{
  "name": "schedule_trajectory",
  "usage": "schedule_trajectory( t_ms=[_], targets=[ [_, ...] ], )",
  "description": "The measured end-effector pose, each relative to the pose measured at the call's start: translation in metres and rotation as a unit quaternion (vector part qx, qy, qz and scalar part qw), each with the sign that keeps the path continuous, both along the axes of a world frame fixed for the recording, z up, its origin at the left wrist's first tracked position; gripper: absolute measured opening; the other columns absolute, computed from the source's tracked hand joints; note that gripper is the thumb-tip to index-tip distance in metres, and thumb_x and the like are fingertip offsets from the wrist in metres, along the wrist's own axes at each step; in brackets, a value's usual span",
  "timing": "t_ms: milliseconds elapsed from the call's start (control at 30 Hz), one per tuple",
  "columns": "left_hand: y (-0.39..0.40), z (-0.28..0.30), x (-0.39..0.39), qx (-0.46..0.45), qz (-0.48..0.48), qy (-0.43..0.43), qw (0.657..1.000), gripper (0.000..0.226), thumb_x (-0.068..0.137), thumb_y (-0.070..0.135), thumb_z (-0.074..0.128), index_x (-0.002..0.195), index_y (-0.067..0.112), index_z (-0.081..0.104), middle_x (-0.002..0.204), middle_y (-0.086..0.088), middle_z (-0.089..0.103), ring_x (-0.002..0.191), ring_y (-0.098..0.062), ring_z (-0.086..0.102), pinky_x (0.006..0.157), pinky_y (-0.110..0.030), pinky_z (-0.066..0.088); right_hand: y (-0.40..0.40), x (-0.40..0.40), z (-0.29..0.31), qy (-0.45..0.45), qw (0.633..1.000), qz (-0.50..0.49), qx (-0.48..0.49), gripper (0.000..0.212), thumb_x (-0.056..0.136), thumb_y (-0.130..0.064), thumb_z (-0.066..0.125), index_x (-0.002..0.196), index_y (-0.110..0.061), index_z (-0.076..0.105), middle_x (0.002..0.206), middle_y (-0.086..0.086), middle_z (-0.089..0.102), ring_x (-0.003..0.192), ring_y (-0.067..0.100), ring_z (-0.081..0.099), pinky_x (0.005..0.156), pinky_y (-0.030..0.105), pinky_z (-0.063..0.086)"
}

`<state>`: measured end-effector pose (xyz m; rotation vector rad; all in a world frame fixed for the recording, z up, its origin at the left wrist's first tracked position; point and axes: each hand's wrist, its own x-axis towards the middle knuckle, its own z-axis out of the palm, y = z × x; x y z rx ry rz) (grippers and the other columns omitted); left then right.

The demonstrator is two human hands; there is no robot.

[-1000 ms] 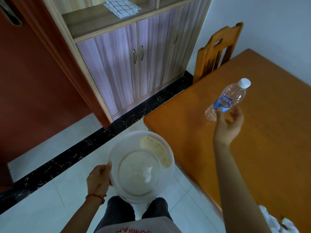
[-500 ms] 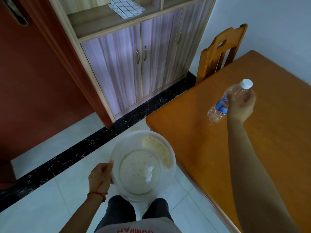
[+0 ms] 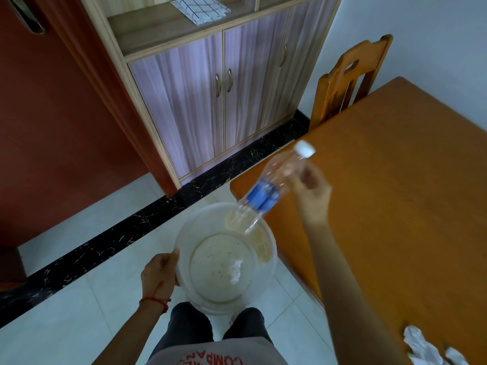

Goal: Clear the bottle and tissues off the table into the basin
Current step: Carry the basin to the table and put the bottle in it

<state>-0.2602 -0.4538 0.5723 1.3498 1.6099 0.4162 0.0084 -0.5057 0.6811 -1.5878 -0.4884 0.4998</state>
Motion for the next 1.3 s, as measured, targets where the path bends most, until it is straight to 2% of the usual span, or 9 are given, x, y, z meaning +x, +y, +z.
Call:
schedule_trajectory(
  t_ms=[100, 200, 400, 567, 700, 833, 967, 1100, 1300],
  targets=[
    [0.0, -0.001, 0.0, 0.002, -0.001, -0.001, 1.0, 0.025, 0.089, 0.031, 0.053, 0.082, 0.008, 0.06, 0.073, -0.008, 0.06, 0.074, -0.031, 0.059, 0.077, -0.052, 0.055, 0.003, -0.04, -0.032, 0.016, 0.985, 0.134, -0.104, 0.03, 0.08, -0.018, 0.067, 0.108, -0.01, 0.062, 0.098, 0.007, 0.069, 0.091, 0.019, 0.066, 0.084, 0.034, 0.055],
    [0.001, -0.002, -0.001, 0.002, 0.003, -0.002, 1.0, 0.028, 0.089, 0.03, 0.053, 0.086, 0.004, 0.061, 0.076, -0.012, 0.061, 0.074, -0.031, 0.058, 0.077, -0.051, 0.055, 0.005, -0.07, -0.067, 0.018, 0.95, 0.209, -0.231, 0.042, 0.077, -0.041, 0.067, 0.113, -0.02, 0.058, 0.093, -0.002, 0.063, 0.087, 0.013, 0.06, 0.084, 0.034, 0.053],
    [-0.003, -0.006, -0.002, 0.007, -0.011, -0.005, 1.0, 0.031, 0.09, 0.031, 0.052, 0.087, 0.002, 0.062, 0.075, -0.007, 0.062, 0.076, -0.032, 0.061, 0.074, -0.042, 0.052, 0.006, -0.088, -0.1, 0.046, 0.912, 0.235, -0.333, 0.06, 0.078, -0.047, 0.065, 0.129, -0.02, 0.045, 0.132, 0.003, 0.054, 0.119, 0.02, 0.052, 0.106, 0.036, 0.04],
    [-0.009, -0.008, -0.003, 0.007, -0.013, -0.011, 1.0, 0.032, 0.09, 0.031, 0.052, 0.087, 0.001, 0.062, 0.078, -0.012, 0.063, 0.076, -0.034, 0.062, 0.071, -0.039, 0.051, 0.0, -0.085, -0.103, 0.033, 0.906, 0.263, -0.331, 0.068, 0.081, -0.043, 0.063, 0.138, -0.019, 0.034, 0.142, 0.006, 0.044, 0.13, 0.024, 0.042, 0.108, 0.035, 0.033],
    [-0.013, -0.007, -0.006, 0.012, -0.011, -0.009, 1.0, 0.032, 0.09, 0.031, 0.052, 0.086, 0.001, 0.062, 0.074, -0.008, 0.062, 0.075, -0.035, 0.063, 0.064, -0.033, 0.047, -0.011, -0.081, -0.101, -0.044, 0.924, 0.233, -0.3, 0.055, 0.086, -0.039, 0.058, 0.134, -0.021, 0.039, 0.136, 0.005, 0.05, 0.125, 0.02, 0.048, 0.108, 0.034, 0.036],
    [-0.018, -0.01, -0.014, 0.015, -0.003, -0.005, 1.0, 0.033, 0.09, 0.033, 0.052, 0.088, 0.002, 0.063, 0.08, -0.013, 0.064, 0.079, -0.036, 0.063, 0.073, -0.039, 0.049, -0.034, -0.069, -0.099, -0.131, 0.932, 0.191, -0.278, 0.064, 0.084, -0.061, 0.044, 0.129, -0.015, 0.046, 0.129, 0.011, 0.054, 0.119, 0.025, 0.051, 0.104, 0.033, 0.038],
    [-0.025, -0.01, -0.023, 0.011, 0.008, -0.001, 1.0, 0.033, 0.09, 0.033, 0.051, 0.087, 0.002, 0.063, 0.073, -0.008, 0.06, 0.079, -0.037, 0.063, 0.082, -0.047, 0.052, -0.063, -0.056, -0.098, -0.192, 0.923, 0.127, -0.31, 0.051, 0.091, -0.039, 0.049, 0.136, -0.018, 0.039, 0.138, 0.008, 0.045, 0.126, 0.024, 0.043, 0.101, 0.033, 0.035],
    [-0.029, -0.011, -0.032, 0.01, 0.009, -0.007, 1.0, 0.036, 0.09, 0.033, 0.051, 0.087, 0.0, 0.064, 0.069, -0.007, 0.06, 0.075, -0.036, 0.061, 0.08, -0.05, 0.053, -0.088, -0.061, -0.101, -0.143, 0.93, 0.095, -0.324, 0.055, 0.088, -0.052, 0.043, 0.132, -0.019, 0.045, 0.13, 0.008, 0.054, 0.113, 0.024, 0.054, 0.095, 0.042, 0.048],
    [-0.022, -0.02, -0.039, -0.001, -0.035, -0.019, 0.999, 0.037, 0.089, 0.036, 0.052, 0.085, 0.002, 0.065, 0.075, -0.011, 0.062, 0.082, -0.036, 0.061, 0.082, -0.055, 0.053, -0.117, -0.09, -0.106, -0.039, 0.938, 0.074, -0.337, 0.034, 0.092, -0.03, 0.051, 0.118, -0.011, 0.058, 0.105, 0.006, 0.068, 0.082, 0.012, 0.061, 0.07, 0.021, 0.049]
  ],
)
